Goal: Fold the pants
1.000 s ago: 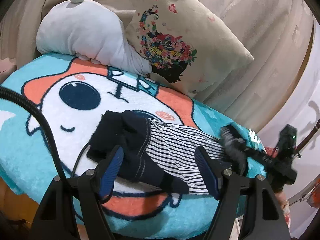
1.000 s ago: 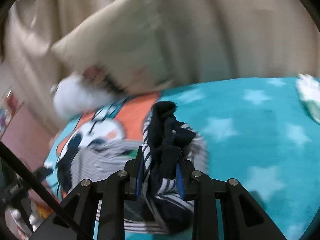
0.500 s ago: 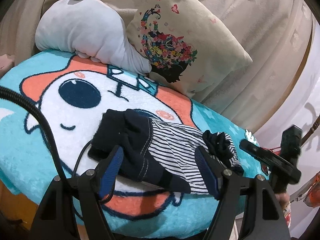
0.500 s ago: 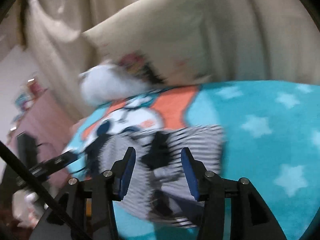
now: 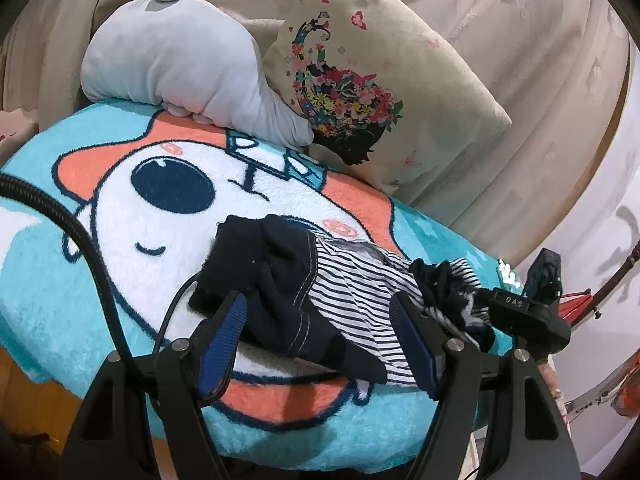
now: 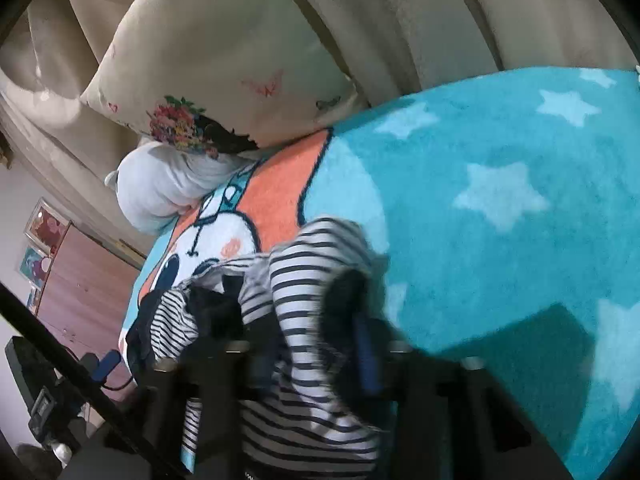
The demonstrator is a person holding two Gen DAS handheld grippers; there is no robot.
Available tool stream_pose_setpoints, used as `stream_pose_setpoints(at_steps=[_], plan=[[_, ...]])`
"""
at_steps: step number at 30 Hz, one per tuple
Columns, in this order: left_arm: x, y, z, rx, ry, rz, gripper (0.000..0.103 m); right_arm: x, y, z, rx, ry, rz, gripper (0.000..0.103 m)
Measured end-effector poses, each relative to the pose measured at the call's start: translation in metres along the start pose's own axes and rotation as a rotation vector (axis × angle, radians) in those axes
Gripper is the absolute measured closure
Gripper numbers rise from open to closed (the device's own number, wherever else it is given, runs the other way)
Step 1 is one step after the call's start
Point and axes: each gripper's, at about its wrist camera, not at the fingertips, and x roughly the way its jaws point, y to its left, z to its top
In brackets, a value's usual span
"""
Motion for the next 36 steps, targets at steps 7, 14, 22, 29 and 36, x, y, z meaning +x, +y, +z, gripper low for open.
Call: stream_pose_setpoints(at_steps=[7,14,22,29,36], plan=[[0.006,-0.002,0.001,-0.01,0.006,0.014,0.03,-0.032,-0.018,0.011,0.005,-0.082,-0.137,0.088],[0.008,0.001,0.004,-0.014,0.003,0.024,0.03,-0.04,-0.002,0.009,-0.097,-0.123,-0.277,0.068],[0.009,0.027,0.013,-0.104,0.0,-0.026,0.03,-0.05,0.06,-0.015,-0.236,-0.176,-0.196,0.056],[0.038,0.057,0.046,-0.193,0.059,-0.086,0.028,0.013,0.153,-0.062,-0.5,-0.027,-0.006,0.028],[0.048,0.087,0.062,-0.28,0.076,-0.136,0.028,0.075,0.197,-0.091,-0.649,0.052,-0.072,0.028]])
